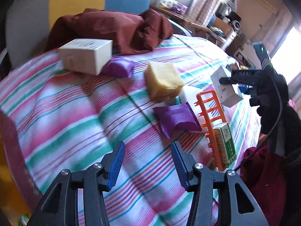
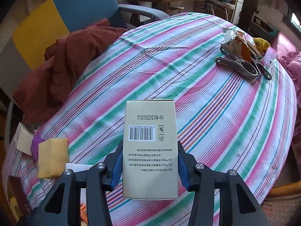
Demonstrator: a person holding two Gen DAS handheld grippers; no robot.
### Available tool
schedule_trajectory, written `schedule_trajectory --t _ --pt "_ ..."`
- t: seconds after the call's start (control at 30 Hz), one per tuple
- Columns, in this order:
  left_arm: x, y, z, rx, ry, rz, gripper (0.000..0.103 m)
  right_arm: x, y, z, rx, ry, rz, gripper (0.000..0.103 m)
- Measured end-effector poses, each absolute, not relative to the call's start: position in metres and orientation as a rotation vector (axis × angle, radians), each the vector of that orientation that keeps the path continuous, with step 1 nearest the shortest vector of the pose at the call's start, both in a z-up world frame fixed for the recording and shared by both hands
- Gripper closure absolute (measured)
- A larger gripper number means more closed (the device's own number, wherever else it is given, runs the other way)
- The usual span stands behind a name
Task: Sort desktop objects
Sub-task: 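Grasp the white barcode box with the right tool while the left tool grasps the purple sachet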
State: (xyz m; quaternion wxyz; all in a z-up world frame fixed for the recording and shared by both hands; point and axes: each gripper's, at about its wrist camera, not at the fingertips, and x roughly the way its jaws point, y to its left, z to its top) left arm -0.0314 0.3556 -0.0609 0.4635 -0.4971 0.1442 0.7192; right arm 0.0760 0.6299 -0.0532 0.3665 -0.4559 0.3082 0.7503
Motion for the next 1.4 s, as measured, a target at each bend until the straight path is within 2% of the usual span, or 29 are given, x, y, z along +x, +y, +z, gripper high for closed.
schedule_trajectory --t 0.27,0.5,0.73,0.87,0.93,1.1,1.33,1.4 --pt "-0.025 0.397 -0.067 -1.177 0.449 1.666 0.051 0.079 0.634 -0.05 -1.15 0.807 1.957 0.053" --pt "-0.027 0.423 -0.072 -1.18 0.45 1.618 0.047 0.078 0.633 -0.047 -1.138 0.813 1.979 0.053" --pt "-0.034 0.44 -0.077 -1.17 0.45 1.581 0.037 0.073 0.634 -0.049 -1.14 0.814 1.994 0.053" --pt "-0.035 0.435 -0.059 -1.125 0.392 1.578 0.037 0.073 0.634 -0.049 -1.14 0.815 1.998 0.053" --pt "-0.035 0.439 -0.056 -1.116 0.448 1.599 0.037 0.072 0.634 -0.049 -1.143 0.813 1.999 0.053" --pt "-0.051 0.451 -0.075 -1.286 0.405 1.623 0.037 0.07 0.633 -0.049 -1.147 0.812 2.009 0.053" --pt "-0.046 0.457 -0.079 -1.3 0.392 1.721 0.037 0.068 0.633 -0.051 -1.162 0.813 2.017 0.053" --pt "-0.042 0.455 -0.079 -1.263 0.427 1.745 0.043 0.068 0.632 -0.052 -1.171 0.81 2.018 0.053"
